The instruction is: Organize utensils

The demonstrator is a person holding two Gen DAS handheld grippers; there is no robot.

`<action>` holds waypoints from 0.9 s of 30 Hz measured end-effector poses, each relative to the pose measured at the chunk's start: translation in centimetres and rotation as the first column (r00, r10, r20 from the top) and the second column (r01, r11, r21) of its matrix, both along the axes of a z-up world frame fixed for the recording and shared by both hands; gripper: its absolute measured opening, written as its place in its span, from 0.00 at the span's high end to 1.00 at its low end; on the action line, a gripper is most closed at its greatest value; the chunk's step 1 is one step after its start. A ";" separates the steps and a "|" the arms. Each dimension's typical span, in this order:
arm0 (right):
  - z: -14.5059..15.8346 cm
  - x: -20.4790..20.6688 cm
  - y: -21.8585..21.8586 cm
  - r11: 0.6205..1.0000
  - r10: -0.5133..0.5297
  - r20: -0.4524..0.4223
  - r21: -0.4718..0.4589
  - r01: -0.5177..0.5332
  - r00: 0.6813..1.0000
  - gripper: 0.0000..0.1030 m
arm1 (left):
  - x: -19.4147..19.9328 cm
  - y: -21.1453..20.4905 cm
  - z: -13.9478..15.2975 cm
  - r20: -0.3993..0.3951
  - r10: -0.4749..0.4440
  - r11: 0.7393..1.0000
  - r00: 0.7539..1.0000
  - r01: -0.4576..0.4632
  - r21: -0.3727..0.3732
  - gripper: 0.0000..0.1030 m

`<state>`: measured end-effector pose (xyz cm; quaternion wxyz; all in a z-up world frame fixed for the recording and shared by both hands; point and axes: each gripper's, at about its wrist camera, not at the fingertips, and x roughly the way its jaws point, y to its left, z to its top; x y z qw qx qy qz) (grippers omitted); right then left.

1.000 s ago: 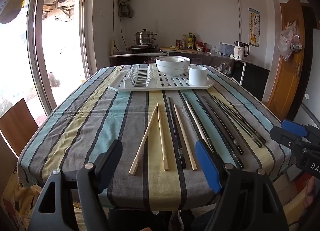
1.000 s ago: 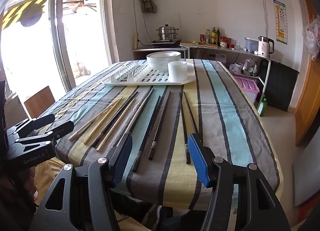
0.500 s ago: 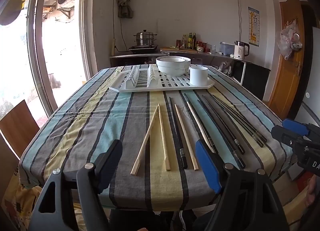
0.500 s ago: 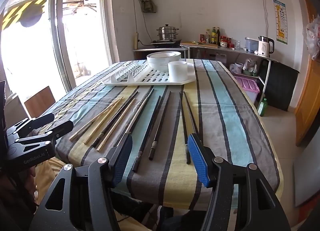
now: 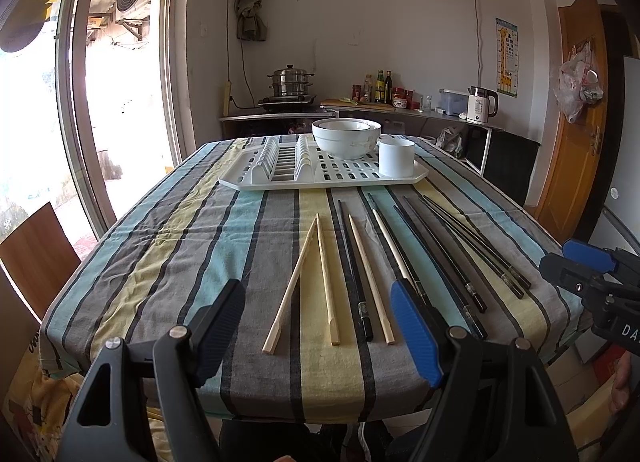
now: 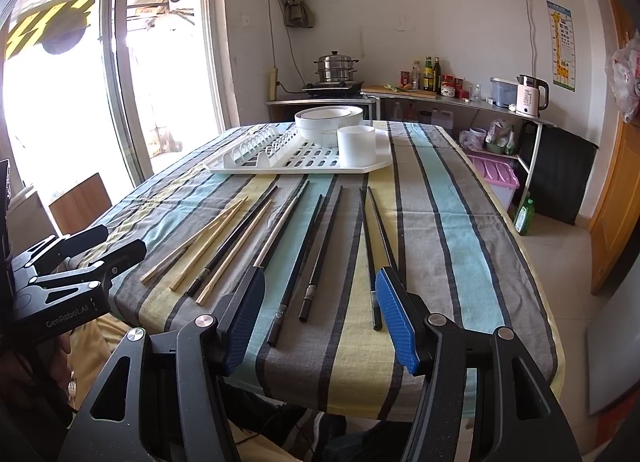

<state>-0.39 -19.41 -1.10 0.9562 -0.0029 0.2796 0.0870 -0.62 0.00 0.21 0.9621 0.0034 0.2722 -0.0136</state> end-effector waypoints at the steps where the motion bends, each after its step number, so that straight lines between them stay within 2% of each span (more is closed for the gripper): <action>1: 0.0 0.0 0.0 1.000 0.000 0.001 0.000 0.000 1.000 0.43 | 0.0 0.0 0.0 0.000 0.000 1.000 1.000 0.000 0.000 0.25; 27: 0.2 -0.2 -0.1 1.000 0.000 0.005 0.001 0.000 1.000 0.43 | -0.3 -0.3 0.4 0.010 -0.005 1.000 1.000 0.005 0.001 0.25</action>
